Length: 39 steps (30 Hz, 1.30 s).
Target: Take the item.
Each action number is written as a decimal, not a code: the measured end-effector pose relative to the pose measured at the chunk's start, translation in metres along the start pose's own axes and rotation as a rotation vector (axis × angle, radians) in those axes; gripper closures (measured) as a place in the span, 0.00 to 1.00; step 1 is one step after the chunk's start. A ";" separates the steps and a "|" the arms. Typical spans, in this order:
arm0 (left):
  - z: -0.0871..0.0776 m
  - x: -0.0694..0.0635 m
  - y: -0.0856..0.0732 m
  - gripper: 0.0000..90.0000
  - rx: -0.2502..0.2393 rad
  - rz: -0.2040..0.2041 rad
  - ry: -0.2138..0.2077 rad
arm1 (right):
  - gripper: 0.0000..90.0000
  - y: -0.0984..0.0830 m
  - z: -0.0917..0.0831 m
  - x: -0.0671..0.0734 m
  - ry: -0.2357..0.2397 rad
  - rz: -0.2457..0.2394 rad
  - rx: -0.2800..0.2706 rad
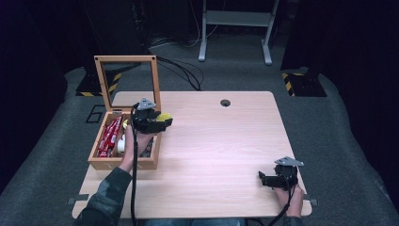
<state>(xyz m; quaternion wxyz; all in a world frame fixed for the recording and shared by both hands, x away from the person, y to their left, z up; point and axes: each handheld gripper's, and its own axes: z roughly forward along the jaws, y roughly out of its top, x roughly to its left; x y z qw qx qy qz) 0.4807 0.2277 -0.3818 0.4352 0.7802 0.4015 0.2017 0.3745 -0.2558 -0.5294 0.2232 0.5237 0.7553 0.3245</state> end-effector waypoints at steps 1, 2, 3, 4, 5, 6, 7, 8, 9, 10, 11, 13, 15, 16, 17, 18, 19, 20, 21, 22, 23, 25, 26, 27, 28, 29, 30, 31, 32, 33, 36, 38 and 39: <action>0.001 -0.001 0.000 0.42 0.001 0.001 -0.003 | 0.04 0.000 0.000 0.000 -0.001 -0.001 -0.002; 0.003 -0.003 0.001 0.42 -0.003 0.000 -0.003 | 0.04 0.000 0.000 0.000 -0.001 0.000 -0.002; 0.005 -0.004 0.001 0.42 -0.002 0.001 -0.007 | 0.05 0.000 0.000 0.000 -0.001 0.000 -0.003; 0.008 -0.006 0.002 0.42 0.002 0.002 -0.012 | 0.05 0.000 0.000 0.000 0.000 -0.001 -0.002; 0.008 -0.006 0.002 0.42 0.002 0.002 -0.012 | 0.05 0.000 0.000 0.000 0.000 -0.001 -0.002; 0.010 -0.007 0.002 0.42 0.004 0.005 -0.016 | 0.05 0.000 0.000 0.000 0.000 0.000 -0.003; 0.013 -0.009 0.002 0.42 0.000 0.002 -0.020 | 0.05 0.000 0.000 0.000 0.000 -0.001 -0.002; 0.015 -0.010 0.002 0.42 0.005 0.002 -0.022 | 0.05 0.000 0.000 0.000 0.001 -0.003 -0.003; 0.017 -0.011 0.001 0.42 0.007 0.005 -0.025 | 0.05 0.000 0.000 0.000 0.001 -0.003 -0.003; 0.017 -0.011 0.001 0.42 0.007 0.005 -0.025 | 0.05 0.000 0.000 0.000 0.001 -0.003 -0.002; 0.018 -0.013 0.001 0.42 0.007 0.003 -0.024 | 0.05 0.000 0.000 0.000 0.001 -0.003 -0.002; 0.023 -0.015 0.001 0.42 0.012 0.009 -0.032 | 0.05 0.000 0.000 0.000 0.002 -0.004 -0.002; 0.024 -0.016 0.001 0.42 0.009 0.009 -0.033 | 0.05 0.000 0.000 0.000 0.001 -0.005 -0.002; 0.027 -0.018 0.001 0.42 0.015 0.010 -0.042 | 0.05 0.000 0.000 0.000 0.002 -0.007 -0.003; 0.027 -0.018 0.001 0.42 0.015 0.010 -0.042 | 0.05 0.000 0.000 0.000 0.001 -0.005 -0.002; 0.030 -0.021 0.001 0.42 0.012 0.008 -0.044 | 0.05 0.000 0.000 0.000 0.002 -0.004 -0.002; 0.030 -0.021 0.001 0.42 0.012 0.008 -0.044 | 0.05 0.000 0.000 0.000 0.002 -0.004 -0.002; 0.033 -0.024 0.001 0.42 0.016 0.018 -0.048 | 0.05 0.000 0.000 0.000 0.002 -0.008 -0.003; 0.034 -0.026 0.001 0.42 0.015 0.018 -0.049 | 0.05 0.000 0.000 0.000 0.001 -0.005 -0.002; 0.036 -0.027 0.000 0.42 0.020 0.022 -0.051 | 0.05 0.000 0.000 0.000 0.001 -0.008 -0.003; 0.037 -0.028 0.000 0.42 0.022 0.022 -0.055 | 0.05 0.000 0.000 0.000 0.001 -0.007 -0.003; 0.039 -0.029 0.000 0.42 0.022 0.022 -0.054 | 0.05 0.000 0.000 -0.001 0.002 -0.008 -0.003; 0.042 -0.031 0.000 0.42 0.023 0.019 -0.063 | 0.05 0.000 0.000 0.000 0.001 -0.007 -0.003; 0.042 -0.031 0.000 0.42 0.023 0.019 -0.063 | 0.05 0.000 0.000 0.000 0.001 -0.007 -0.003; 0.043 -0.032 0.000 0.42 0.026 0.021 -0.066 | 0.05 0.000 0.000 0.000 0.002 -0.008 -0.003; 0.045 -0.034 0.000 0.42 0.024 0.022 -0.071 | 0.05 0.000 0.000 0.000 0.002 -0.008 -0.003; 0.047 -0.035 0.000 0.42 0.026 0.022 -0.072 | 0.05 0.000 0.000 0.000 0.002 -0.008 -0.003; 0.048 -0.037 0.000 0.42 0.025 0.022 -0.074 | 0.05 0.000 0.000 0.000 0.001 -0.007 -0.003; 0.049 -0.038 0.001 0.42 0.030 0.024 -0.076 | 0.05 0.000 0.000 0.000 0.001 -0.008 -0.003; 0.051 -0.040 0.001 0.42 0.030 0.025 -0.080 | 0.05 0.000 0.000 0.000 0.002 -0.007 -0.002; 0.055 -0.044 0.001 0.42 0.030 0.030 -0.085 | 0.05 0.000 0.000 0.000 0.002 -0.008 -0.002; 0.059 -0.046 0.001 0.42 0.030 0.033 -0.087 | 0.05 0.000 0.000 -0.001 0.002 -0.008 -0.001; 0.061 -0.048 0.001 0.42 0.029 0.034 -0.086 | 0.05 0.000 0.000 0.000 0.002 -0.008 -0.002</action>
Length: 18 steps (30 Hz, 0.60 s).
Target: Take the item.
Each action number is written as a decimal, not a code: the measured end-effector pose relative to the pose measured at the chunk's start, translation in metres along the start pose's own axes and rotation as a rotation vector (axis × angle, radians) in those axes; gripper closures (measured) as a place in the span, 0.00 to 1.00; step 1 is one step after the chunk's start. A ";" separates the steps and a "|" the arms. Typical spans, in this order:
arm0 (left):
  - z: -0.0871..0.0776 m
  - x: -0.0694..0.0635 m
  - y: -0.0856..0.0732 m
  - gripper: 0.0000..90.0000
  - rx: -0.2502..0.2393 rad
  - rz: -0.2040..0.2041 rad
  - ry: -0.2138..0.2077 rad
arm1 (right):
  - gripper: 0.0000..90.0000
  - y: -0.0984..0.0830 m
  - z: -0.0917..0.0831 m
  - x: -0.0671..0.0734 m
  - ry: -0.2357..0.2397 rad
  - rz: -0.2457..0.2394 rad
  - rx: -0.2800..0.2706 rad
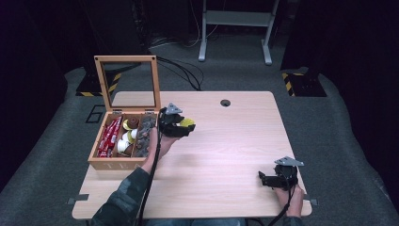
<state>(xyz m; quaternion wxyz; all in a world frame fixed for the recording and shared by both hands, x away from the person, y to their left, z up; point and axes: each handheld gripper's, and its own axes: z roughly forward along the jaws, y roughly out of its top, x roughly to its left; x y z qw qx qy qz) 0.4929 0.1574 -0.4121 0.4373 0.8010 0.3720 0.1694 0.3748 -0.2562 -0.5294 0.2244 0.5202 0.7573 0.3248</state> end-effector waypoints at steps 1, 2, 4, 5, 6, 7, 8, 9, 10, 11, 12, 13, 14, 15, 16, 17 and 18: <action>0.002 -0.001 0.000 0.42 0.000 0.004 0.002 | 0.05 0.000 0.000 0.000 0.000 0.000 0.000; 0.005 -0.003 0.000 0.42 0.001 0.005 -0.002 | 0.05 0.000 0.000 0.000 -0.001 0.000 0.000; 0.009 -0.005 0.000 0.42 0.006 0.014 -0.003 | 0.05 0.000 0.000 0.000 -0.001 0.000 0.000; 0.011 -0.007 -0.001 0.42 0.005 0.010 -0.006 | 0.05 0.000 0.000 0.000 -0.001 0.000 0.000; 0.014 -0.008 -0.001 0.42 0.005 0.013 -0.007 | 0.05 0.000 0.000 0.000 -0.001 0.000 0.000; 0.017 -0.010 -0.002 0.42 0.008 0.013 -0.010 | 0.05 0.000 0.000 0.000 -0.001 -0.001 0.000; 0.020 -0.011 -0.003 0.42 0.010 0.016 -0.012 | 0.05 0.000 0.000 0.000 -0.001 0.000 0.000; 0.022 -0.013 -0.004 0.42 0.015 0.014 -0.014 | 0.05 0.000 0.000 0.000 -0.001 0.000 0.000; 0.025 -0.014 -0.005 0.42 0.017 0.013 -0.015 | 0.05 0.000 0.000 0.000 -0.001 0.000 0.000; 0.028 -0.015 -0.006 0.42 0.019 0.016 -0.019 | 0.05 0.000 0.000 0.000 -0.001 0.000 0.000; 0.030 -0.016 -0.006 0.42 0.027 0.022 -0.019 | 0.05 0.000 0.000 0.000 -0.001 0.000 0.000; 0.033 -0.017 -0.007 0.42 0.030 0.022 -0.018 | 0.05 0.000 0.000 0.000 -0.001 0.000 0.000; 0.035 -0.018 -0.008 0.42 0.037 0.023 -0.022 | 0.05 0.000 0.000 0.000 -0.001 0.000 0.000; 0.038 -0.019 -0.008 0.42 0.038 0.024 -0.020 | 0.05 0.000 0.000 0.000 -0.001 -0.001 0.000; 0.040 -0.020 -0.009 0.42 0.036 0.022 -0.020 | 0.05 0.000 0.000 0.000 -0.001 -0.001 0.000; 0.042 -0.020 -0.010 0.42 0.036 0.019 -0.024 | 0.05 0.000 0.000 0.000 -0.001 0.000 0.000; 0.044 -0.020 -0.010 0.42 0.036 0.019 -0.021 | 0.05 0.000 0.000 0.000 -0.001 -0.001 0.000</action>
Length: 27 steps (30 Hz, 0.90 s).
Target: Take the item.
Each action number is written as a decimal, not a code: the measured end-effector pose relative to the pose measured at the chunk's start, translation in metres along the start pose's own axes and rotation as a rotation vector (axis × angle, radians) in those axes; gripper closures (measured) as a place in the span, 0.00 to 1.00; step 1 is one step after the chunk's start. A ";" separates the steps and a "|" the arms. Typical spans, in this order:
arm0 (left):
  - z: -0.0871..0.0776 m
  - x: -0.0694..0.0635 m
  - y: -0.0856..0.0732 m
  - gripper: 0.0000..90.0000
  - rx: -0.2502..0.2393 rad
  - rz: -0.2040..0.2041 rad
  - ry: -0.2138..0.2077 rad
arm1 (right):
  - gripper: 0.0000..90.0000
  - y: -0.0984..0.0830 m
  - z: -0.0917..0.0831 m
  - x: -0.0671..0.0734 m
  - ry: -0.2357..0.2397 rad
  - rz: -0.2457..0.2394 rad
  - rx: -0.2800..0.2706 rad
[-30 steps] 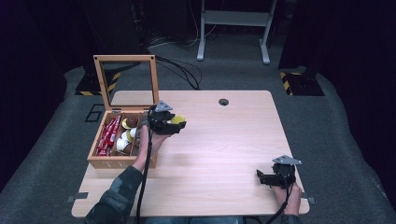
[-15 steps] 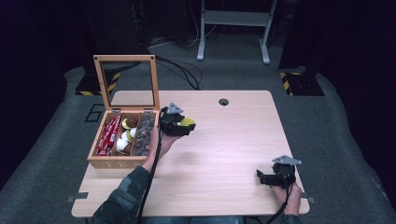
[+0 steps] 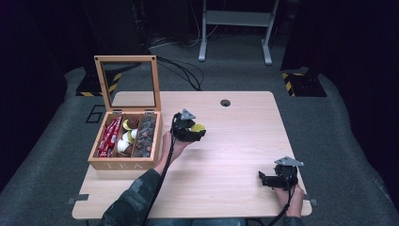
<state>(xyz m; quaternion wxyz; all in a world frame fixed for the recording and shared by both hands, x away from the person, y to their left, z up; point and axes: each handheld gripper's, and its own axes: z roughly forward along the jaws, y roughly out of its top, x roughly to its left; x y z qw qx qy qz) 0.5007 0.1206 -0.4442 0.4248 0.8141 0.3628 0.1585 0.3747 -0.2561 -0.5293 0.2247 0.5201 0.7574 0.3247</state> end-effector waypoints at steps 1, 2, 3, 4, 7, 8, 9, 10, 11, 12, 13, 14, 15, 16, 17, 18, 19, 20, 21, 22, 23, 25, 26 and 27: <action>0.001 -0.001 0.000 0.42 0.005 -0.002 -0.001 | 0.05 0.000 0.000 0.000 0.000 0.000 0.000; 0.003 -0.001 0.000 0.42 0.002 -0.003 -0.004 | 0.05 0.000 0.000 0.000 0.000 -0.001 -0.001; 0.005 -0.003 0.000 0.42 -0.004 -0.006 -0.004 | 0.05 0.000 0.000 0.000 0.000 0.001 0.000; 0.006 -0.004 -0.001 0.42 -0.004 -0.006 -0.007 | 0.05 0.000 0.000 0.000 0.000 0.000 0.000; 0.011 -0.005 -0.001 0.42 -0.001 -0.003 -0.004 | 0.05 0.000 0.000 0.000 0.000 0.000 0.000; 0.013 -0.006 -0.002 0.42 -0.002 -0.010 -0.001 | 0.05 0.000 0.000 0.000 0.000 0.000 0.000; 0.015 -0.006 -0.002 0.42 -0.003 -0.009 -0.001 | 0.05 0.000 0.000 0.000 0.001 0.000 0.000; 0.017 -0.007 -0.003 0.42 -0.001 -0.018 -0.004 | 0.05 0.000 0.000 0.000 0.000 0.000 0.000; 0.018 -0.008 -0.004 0.42 -0.007 -0.019 0.000 | 0.05 0.000 0.000 0.000 0.000 0.000 0.000; 0.020 -0.008 -0.005 0.42 -0.005 -0.014 -0.002 | 0.05 0.000 0.000 0.000 0.000 0.000 0.000; 0.022 -0.009 -0.006 0.42 -0.008 -0.012 -0.001 | 0.05 0.000 0.000 0.000 0.000 0.001 0.000; 0.024 -0.011 -0.007 0.42 -0.003 -0.010 -0.003 | 0.05 0.000 0.000 0.000 0.000 0.000 -0.001; 0.026 -0.012 -0.008 0.42 -0.003 -0.012 -0.003 | 0.05 0.000 0.000 0.000 0.001 0.000 -0.002; 0.028 -0.013 -0.009 0.42 0.005 -0.010 -0.002 | 0.05 0.000 0.000 0.000 0.001 0.000 -0.002; 0.030 -0.013 -0.011 0.42 0.003 -0.009 -0.002 | 0.05 0.000 0.000 0.000 0.001 0.000 -0.002; 0.032 -0.014 -0.012 0.42 0.005 -0.012 -0.003 | 0.05 0.000 0.000 0.000 0.001 -0.001 -0.002; 0.034 -0.015 -0.013 0.42 0.006 -0.010 -0.005 | 0.05 0.000 0.000 0.000 0.001 -0.001 -0.003; 0.035 -0.015 -0.014 0.42 0.005 -0.012 -0.006 | 0.05 0.000 0.000 0.000 0.001 -0.001 -0.003; 0.037 -0.016 -0.015 0.42 0.002 -0.009 -0.014 | 0.05 0.000 0.000 0.000 0.001 -0.001 -0.003; 0.038 -0.016 -0.016 0.42 0.003 -0.003 -0.015 | 0.05 0.000 0.000 0.000 0.001 -0.001 -0.003; 0.039 -0.017 -0.016 0.42 0.003 0.005 -0.013 | 0.05 0.000 0.000 0.000 0.001 -0.001 -0.003; 0.041 -0.018 -0.017 0.42 0.006 0.002 -0.016 | 0.05 0.000 0.000 0.000 0.001 -0.002 -0.003; 0.042 -0.019 -0.018 0.42 0.008 0.007 -0.016 | 0.05 0.000 0.000 0.000 0.001 -0.002 -0.003; 0.043 -0.020 -0.019 0.42 0.010 0.008 -0.014 | 0.05 0.000 0.000 0.000 0.001 -0.001 -0.003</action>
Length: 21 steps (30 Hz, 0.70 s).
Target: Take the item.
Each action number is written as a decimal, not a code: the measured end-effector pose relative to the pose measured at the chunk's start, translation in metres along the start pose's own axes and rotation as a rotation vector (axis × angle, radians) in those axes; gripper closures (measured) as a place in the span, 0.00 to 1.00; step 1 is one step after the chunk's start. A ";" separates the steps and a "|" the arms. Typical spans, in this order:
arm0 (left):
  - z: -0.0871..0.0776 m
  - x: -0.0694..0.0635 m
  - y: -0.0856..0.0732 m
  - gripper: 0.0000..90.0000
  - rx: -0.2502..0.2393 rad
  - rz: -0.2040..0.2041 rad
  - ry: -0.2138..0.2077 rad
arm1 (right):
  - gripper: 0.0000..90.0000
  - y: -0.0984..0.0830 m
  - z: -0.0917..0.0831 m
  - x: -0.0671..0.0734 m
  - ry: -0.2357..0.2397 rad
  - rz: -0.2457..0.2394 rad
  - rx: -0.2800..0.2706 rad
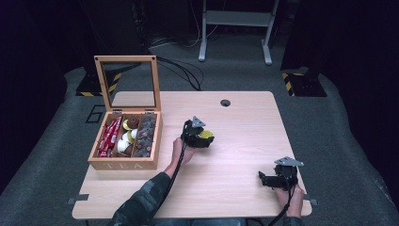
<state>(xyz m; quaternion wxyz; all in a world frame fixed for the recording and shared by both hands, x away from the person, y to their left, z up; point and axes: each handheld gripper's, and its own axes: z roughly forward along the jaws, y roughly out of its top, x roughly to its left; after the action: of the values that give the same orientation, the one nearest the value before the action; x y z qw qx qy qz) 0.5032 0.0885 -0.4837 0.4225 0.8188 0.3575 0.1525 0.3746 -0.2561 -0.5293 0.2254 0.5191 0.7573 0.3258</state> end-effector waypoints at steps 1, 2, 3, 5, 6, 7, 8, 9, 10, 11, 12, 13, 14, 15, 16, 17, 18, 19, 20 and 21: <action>0.001 -0.001 -0.001 0.42 0.002 -0.001 -0.004 | 0.05 0.000 0.000 0.000 0.000 0.000 0.000; 0.003 -0.001 -0.002 0.42 0.001 -0.005 -0.008 | 0.05 0.000 0.000 0.000 0.000 0.000 0.000; 0.003 -0.001 -0.002 0.42 0.001 -0.005 -0.008 | 0.05 0.000 0.000 0.000 0.000 0.000 0.000; 0.006 -0.003 -0.003 0.42 -0.001 -0.017 -0.001 | 0.05 0.000 0.000 0.000 0.000 0.000 0.000; 0.007 -0.002 -0.004 0.42 0.000 -0.017 -0.002 | 0.05 0.000 0.000 0.000 0.000 0.000 0.000; 0.007 -0.002 -0.004 0.42 0.003 -0.017 -0.003 | 0.05 0.000 0.000 0.000 0.000 0.000 0.000; 0.008 -0.003 -0.005 0.42 0.008 -0.017 -0.003 | 0.05 0.000 0.000 0.000 0.000 0.000 0.000; 0.009 -0.002 -0.005 0.42 0.011 -0.009 -0.005 | 0.05 0.000 0.000 0.000 0.000 0.000 0.000; 0.010 -0.002 -0.006 0.42 0.014 -0.006 -0.004 | 0.05 0.000 0.000 0.000 0.000 0.000 0.000; 0.011 -0.002 -0.006 0.42 0.011 -0.014 -0.001 | 0.05 0.000 0.000 0.000 0.000 0.000 0.000; 0.011 -0.002 -0.006 0.42 0.014 -0.015 -0.002 | 0.05 0.000 0.000 0.000 0.000 0.000 0.000; 0.012 -0.002 -0.006 0.42 0.015 -0.014 0.000 | 0.05 0.000 0.000 0.000 0.000 0.000 0.000; 0.012 -0.002 -0.007 0.42 0.015 -0.015 -0.001 | 0.05 0.000 0.000 0.000 0.000 0.000 0.000; 0.013 -0.002 -0.007 0.42 0.017 -0.014 0.000 | 0.05 0.000 0.000 0.000 0.000 0.000 0.000; 0.014 -0.002 -0.007 0.42 0.020 -0.014 0.001 | 0.05 0.000 0.000 0.000 0.000 0.000 0.000; 0.014 -0.002 -0.007 0.42 0.023 -0.017 0.002 | 0.05 0.000 0.000 0.000 0.000 0.000 0.000; 0.015 -0.001 -0.007 0.42 0.025 -0.018 0.002 | 0.05 0.000 0.000 0.000 0.000 0.000 0.000; 0.016 -0.001 -0.008 0.42 0.028 -0.019 0.000 | 0.05 0.000 0.000 0.000 0.000 0.000 -0.001; 0.017 -0.001 -0.008 0.42 0.032 -0.019 -0.001 | 0.05 0.000 0.000 0.000 0.000 0.000 0.000; 0.017 -0.001 -0.008 0.42 0.030 -0.020 -0.001 | 0.05 0.000 0.000 0.000 0.000 0.000 0.000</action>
<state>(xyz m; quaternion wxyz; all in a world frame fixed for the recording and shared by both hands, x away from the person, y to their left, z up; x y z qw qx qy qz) 0.5080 0.0806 -0.5009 0.4118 0.8215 0.3678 0.1423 0.3745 -0.2561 -0.5293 0.2253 0.5190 0.7573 0.3260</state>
